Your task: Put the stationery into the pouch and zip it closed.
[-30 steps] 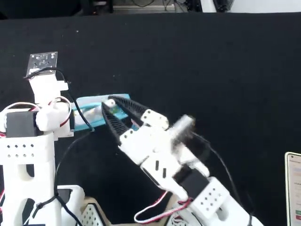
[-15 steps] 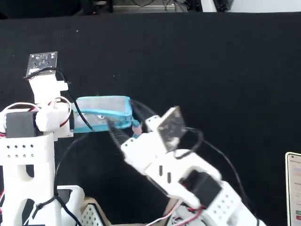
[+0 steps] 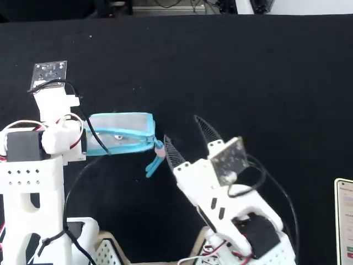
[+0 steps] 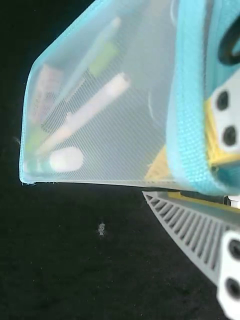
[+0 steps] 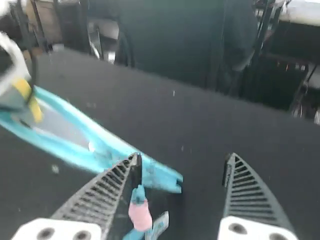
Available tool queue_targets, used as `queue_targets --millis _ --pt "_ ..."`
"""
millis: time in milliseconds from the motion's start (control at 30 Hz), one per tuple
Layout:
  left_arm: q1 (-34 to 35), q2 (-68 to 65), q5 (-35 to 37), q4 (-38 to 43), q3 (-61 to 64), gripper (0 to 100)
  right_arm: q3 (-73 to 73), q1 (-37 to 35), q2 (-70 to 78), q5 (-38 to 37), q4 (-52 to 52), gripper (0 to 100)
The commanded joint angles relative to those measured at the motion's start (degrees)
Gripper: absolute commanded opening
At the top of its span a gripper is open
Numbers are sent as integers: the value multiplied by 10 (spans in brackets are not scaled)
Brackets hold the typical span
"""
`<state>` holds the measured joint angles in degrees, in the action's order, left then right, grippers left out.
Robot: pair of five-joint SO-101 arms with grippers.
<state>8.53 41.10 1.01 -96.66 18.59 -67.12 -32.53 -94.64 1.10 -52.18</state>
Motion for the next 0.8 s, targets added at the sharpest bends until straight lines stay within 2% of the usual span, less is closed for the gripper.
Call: queue_targets --millis 0,167,433,533,667,767 --pt "5 -4 0 2 7 30 -47 -1 -3 -6 9 255" --pt "5 -4 0 7 7 30 -109 -11 -3 -10 35 257" --pt "5 -4 1 38 36 30 -101 -14 -4 -11 62 257" --pt "5 -4 1 37 34 30 -92 -38 -5 -24 41 257" --pt "5 -4 1 37 35 30 -65 -70 -42 -101 -38 256" --pt "5 -4 1 37 35 30 -76 -84 -91 -101 -47 255"
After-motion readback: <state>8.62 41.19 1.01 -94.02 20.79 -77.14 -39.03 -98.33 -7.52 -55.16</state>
